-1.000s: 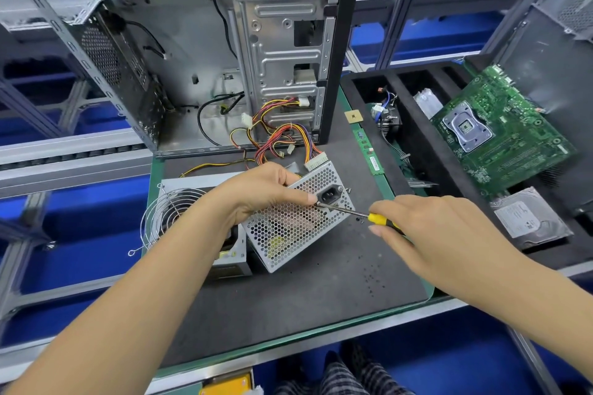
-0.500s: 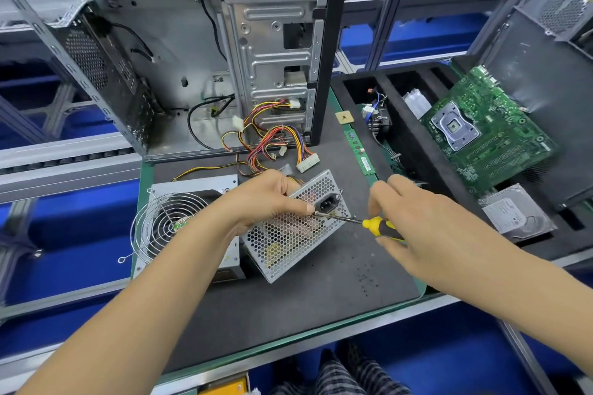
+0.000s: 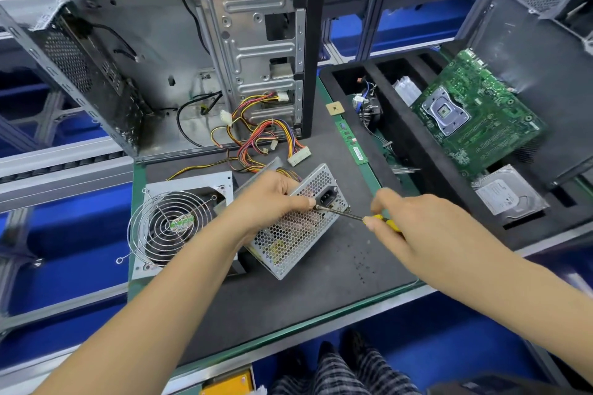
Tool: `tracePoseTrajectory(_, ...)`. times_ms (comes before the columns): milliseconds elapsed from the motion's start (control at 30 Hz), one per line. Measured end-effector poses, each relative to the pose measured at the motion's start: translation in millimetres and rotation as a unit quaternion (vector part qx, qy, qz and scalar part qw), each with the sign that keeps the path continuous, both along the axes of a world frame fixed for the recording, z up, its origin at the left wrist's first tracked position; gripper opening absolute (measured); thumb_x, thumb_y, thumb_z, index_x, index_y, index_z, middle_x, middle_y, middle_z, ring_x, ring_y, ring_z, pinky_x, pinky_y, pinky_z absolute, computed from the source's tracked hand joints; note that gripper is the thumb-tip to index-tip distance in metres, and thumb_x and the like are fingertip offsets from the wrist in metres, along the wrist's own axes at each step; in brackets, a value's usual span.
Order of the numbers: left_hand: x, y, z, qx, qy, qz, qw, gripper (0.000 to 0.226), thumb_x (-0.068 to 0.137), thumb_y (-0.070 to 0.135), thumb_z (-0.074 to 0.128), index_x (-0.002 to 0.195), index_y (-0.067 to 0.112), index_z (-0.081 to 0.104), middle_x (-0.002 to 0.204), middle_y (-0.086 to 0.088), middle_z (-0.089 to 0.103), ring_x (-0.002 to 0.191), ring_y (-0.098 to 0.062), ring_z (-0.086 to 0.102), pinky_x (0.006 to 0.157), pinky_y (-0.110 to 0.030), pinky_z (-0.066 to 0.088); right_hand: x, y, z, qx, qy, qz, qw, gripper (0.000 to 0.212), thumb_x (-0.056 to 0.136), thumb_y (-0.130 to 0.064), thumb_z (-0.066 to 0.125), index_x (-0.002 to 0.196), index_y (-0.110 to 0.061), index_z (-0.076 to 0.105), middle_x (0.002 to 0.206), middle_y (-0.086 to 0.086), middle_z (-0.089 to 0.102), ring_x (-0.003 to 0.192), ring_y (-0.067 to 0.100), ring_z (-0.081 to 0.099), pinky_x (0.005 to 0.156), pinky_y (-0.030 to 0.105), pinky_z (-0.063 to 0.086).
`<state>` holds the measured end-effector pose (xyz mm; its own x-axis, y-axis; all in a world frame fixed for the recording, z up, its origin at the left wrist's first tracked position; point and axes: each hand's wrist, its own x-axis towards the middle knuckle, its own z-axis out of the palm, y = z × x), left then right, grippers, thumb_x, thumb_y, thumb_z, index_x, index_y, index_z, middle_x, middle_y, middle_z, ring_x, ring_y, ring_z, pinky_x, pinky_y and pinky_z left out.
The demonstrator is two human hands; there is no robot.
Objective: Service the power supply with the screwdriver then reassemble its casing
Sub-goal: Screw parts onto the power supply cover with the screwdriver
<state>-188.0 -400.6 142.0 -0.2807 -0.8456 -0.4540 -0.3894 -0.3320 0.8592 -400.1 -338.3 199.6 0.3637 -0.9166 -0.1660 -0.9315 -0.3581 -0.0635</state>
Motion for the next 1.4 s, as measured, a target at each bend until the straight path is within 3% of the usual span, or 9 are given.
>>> tracePoseTrajectory(100, -1.3, 1.3, 0.2, -0.006, -0.002, 0.015, 1.0, 0.025, 0.094, 0.012, 0.062, 0.093, -0.012, 0.069, 0.096, -0.035, 0.067, 0.075, -0.028, 0.056, 0.07, -0.033, 0.04, -1.9, 0.5, 0.3, 0.035, -0.08, -0.034, 0.996, 0.029, 0.088, -0.038, 0.058, 0.094, -0.023, 0.034, 0.091, -0.005, 0.047, 0.076, 0.018, 0.052, 0.065, 0.033, 0.04)
tracePoseTrajectory(200, -2.4, 3.0, -0.5, -0.003, -0.01, 0.019, 1.0, 0.035, 0.095, 0.018, 0.06, 0.088, -0.016, 0.065, 0.085, -0.038, 0.062, 0.074, -0.029, 0.045, 0.072, -0.036, 0.028, -5.0, 1.7, -1.8, 0.018, -0.108, -0.045, 0.993, 0.025, 0.087, -0.032, 0.062, 0.086, -0.023, 0.039, 0.089, -0.005, 0.043, 0.075, 0.019, 0.052, 0.065, 0.034, 0.043)
tracePoseTrajectory(433, -7.2, 5.3, -1.8, -0.007, 0.0, 0.025, 1.0, 0.029, 0.095, 0.013, 0.059, 0.071, 0.0, 0.07, 0.079, -0.029, 0.065, 0.072, -0.03, 0.049, 0.071, -0.036, 0.033, -13.3, 1.0, -7.8, -0.035, 0.048, -0.045, 0.997, 0.042, 0.097, -0.052, 0.018, 0.09, -0.027, 0.051, 0.075, -0.007, 0.048, 0.069, 0.019, 0.047, 0.057, 0.03, 0.037)
tracePoseTrajectory(533, -7.2, 5.4, -1.8, -0.004, 0.001, 0.025, 1.0, 0.031, 0.095, 0.013, 0.059, 0.076, -0.009, 0.068, 0.077, -0.025, 0.059, 0.073, -0.029, 0.043, 0.071, -0.036, 0.028, -14.1, 1.4, -10.2, -0.011, -0.072, -0.041, 0.996, 0.027, 0.093, -0.051, 0.041, 0.096, -0.024, 0.043, 0.068, -0.009, 0.046, 0.06, 0.01, 0.045, 0.052, 0.027, 0.036)
tracePoseTrajectory(667, -6.4, 3.9, -1.5, -0.01, 0.001, 0.029, 1.0, 0.032, 0.094, 0.013, 0.059, 0.088, -0.018, 0.065, 0.084, -0.034, 0.061, 0.075, -0.029, 0.046, 0.073, -0.036, 0.03, -14.2, -1.2, -8.2, -0.003, -0.118, -0.054, 0.992, 0.032, 0.083, -0.035, 0.068, 0.088, -0.025, 0.039, 0.089, -0.007, 0.045, 0.076, 0.017, 0.052, 0.064, 0.033, 0.042)
tracePoseTrajectory(933, -6.6, 3.3, -1.5, -0.017, -0.003, 0.032, 0.999, 0.03, 0.094, 0.013, 0.06, 0.085, -0.014, 0.067, 0.095, -0.042, 0.061, 0.072, -0.029, 0.048, 0.072, -0.035, 0.033, -22.9, 2.4, -18.1, -0.027, -0.168, -0.079, 0.982, 0.024, 0.085, -0.047, 0.058, 0.078, -0.024, 0.058, 0.069, -0.008, 0.047, 0.061, 0.009, 0.047, 0.057, 0.031, 0.041)
tracePoseTrajectory(1100, -7.1, 1.0, -4.0, -0.014, -0.008, 0.023, 1.0, 0.03, 0.094, 0.014, 0.06, 0.087, -0.014, 0.067, 0.092, -0.038, 0.066, 0.073, -0.029, 0.053, 0.072, -0.035, 0.037, -23.0, 0.9, -28.9, 0.045, -0.208, -0.111, 0.971, 0.048, 0.094, -0.044, 0.044, 0.06, -0.012, 0.055, 0.044, -0.011, 0.05, 0.047, 0.005, 0.045, 0.05, 0.023, 0.034)
tracePoseTrajectory(1233, -8.7, 0.7, -2.5, -0.016, -0.02, 0.014, 1.0, 0.032, 0.093, 0.016, 0.062, 0.087, -0.016, 0.066, 0.08, -0.028, 0.06, 0.072, -0.026, 0.047, 0.072, -0.034, 0.032, -22.2, -0.3, -26.6, 0.101, -0.223, -0.112, 0.963, 0.021, 0.086, -0.044, 0.06, 0.08, -0.028, 0.048, 0.054, -0.007, 0.052, 0.048, 0.006, 0.043, 0.05, 0.022, 0.034)
tracePoseTrajectory(1400, -9.2, 1.4, -1.8, -0.021, -0.024, 0.009, 0.999, 0.03, 0.093, 0.012, 0.062, 0.087, -0.018, 0.064, 0.076, -0.022, 0.056, 0.069, -0.025, 0.046, 0.068, -0.032, 0.033, -21.8, -3.8, -17.0, 0.041, -0.236, -0.073, 0.968, 0.024, 0.077, -0.021, 0.075, 0.078, -0.027, 0.052, 0.074, -0.011, 0.059, 0.07, 0.001, 0.052, 0.063, 0.022, 0.043)
